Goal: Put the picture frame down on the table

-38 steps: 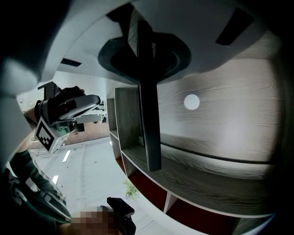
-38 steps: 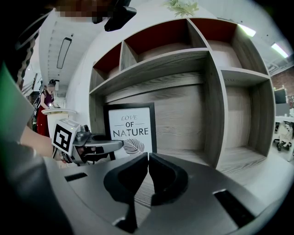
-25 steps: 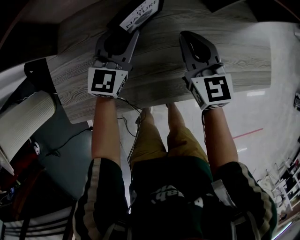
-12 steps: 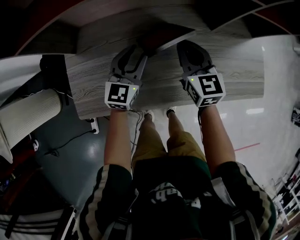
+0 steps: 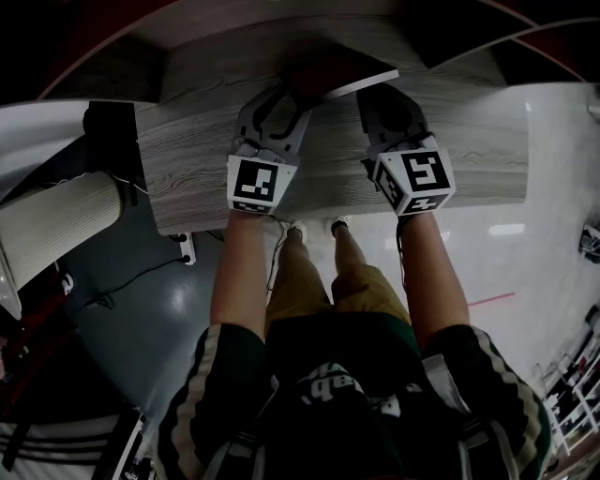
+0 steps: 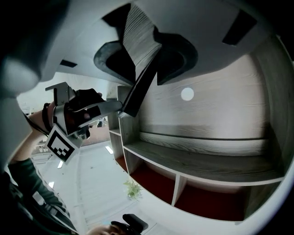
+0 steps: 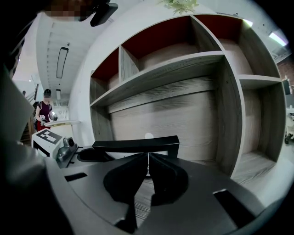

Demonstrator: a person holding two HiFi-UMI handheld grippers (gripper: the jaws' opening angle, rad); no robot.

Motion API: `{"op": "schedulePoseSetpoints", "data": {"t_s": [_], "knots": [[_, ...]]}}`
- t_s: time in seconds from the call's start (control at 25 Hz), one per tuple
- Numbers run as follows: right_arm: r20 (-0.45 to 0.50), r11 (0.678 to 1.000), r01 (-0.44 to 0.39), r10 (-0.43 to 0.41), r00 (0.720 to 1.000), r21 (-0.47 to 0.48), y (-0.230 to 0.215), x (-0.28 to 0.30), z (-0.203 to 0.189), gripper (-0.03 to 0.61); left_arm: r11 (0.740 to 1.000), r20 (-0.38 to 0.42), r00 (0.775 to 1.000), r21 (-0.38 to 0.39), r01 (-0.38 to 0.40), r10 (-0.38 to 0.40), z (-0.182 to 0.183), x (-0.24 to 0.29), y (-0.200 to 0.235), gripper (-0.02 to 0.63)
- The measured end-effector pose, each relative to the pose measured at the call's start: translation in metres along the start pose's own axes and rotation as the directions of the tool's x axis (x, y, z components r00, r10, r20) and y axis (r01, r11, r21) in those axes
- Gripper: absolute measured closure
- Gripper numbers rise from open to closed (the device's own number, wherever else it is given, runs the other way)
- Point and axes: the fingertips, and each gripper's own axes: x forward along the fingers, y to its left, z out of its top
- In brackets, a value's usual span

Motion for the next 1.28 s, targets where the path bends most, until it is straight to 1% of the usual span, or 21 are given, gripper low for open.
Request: {"op": "schedulePoseSetpoints", "data": {"t_s": [0.08,0.16,0.24,0.36,0.44,0.56,0.68,0.88,1.0,1.28], "knots": [[0.006,1.000,0.003,-0.003,1.000,0.008,-0.002,0.002,0.000,0.543,1.000,0.001,1.000,0.028,0.012,-0.012,0.004,0.008,0.000,0.465],[0.021,1.000,0.003,-0.003,1.000,0.008,-0.004,0.003,0.004,0.543,0.999,0.004,1.000,0.021,0.027,-0.027,0.010,0.014,0.001,0.477],[0.028,1.000,0.007,-0.006,1.000,-0.012,-0.006,0.003,0.009,0.543,0.999,0.013,0.999,-0.034,0.037,-0.037,0.017,0.018,0.005,0.486],[-0.010,0.999,0.017,-0.017,1.000,-0.030,-0.012,0.003,0.005,0.543,0.991,0.008,1.000,-0.132,0.031,-0.030,0.024,0.022,0.017,0.502],[-0.010,0.999,0.022,-0.022,1.000,-0.027,-0.019,0.003,0.003,0.543,0.986,0.001,1.000,-0.163,0.022,-0.023,0.026,0.027,0.024,0.506],[0.009,0.999,0.030,-0.030,1.000,-0.019,-0.026,0.002,0.003,0.543,0.989,0.012,0.999,-0.139,0.039,-0.038,0.033,0.032,0.022,0.506],[-0.012,0.999,0.039,-0.039,0.999,-0.019,-0.030,0.000,0.000,0.543,0.992,0.019,0.998,-0.118,0.055,-0.053,0.034,0.033,0.017,0.506],[-0.007,0.999,0.046,-0.046,0.999,-0.017,-0.035,-0.001,0.000,0.543,0.992,0.014,0.999,-0.119,0.050,-0.049,0.030,0.032,0.017,0.503],[0.016,0.999,0.046,-0.046,0.999,-0.015,-0.036,-0.001,0.003,0.543,0.992,0.011,0.999,-0.117,0.053,-0.052,0.029,0.031,0.016,0.495],[0.010,0.999,0.048,-0.048,0.999,-0.013,-0.036,-0.002,0.000,0.543,0.991,0.015,0.998,-0.120,0.066,-0.064,0.029,0.030,0.016,0.477]]}}
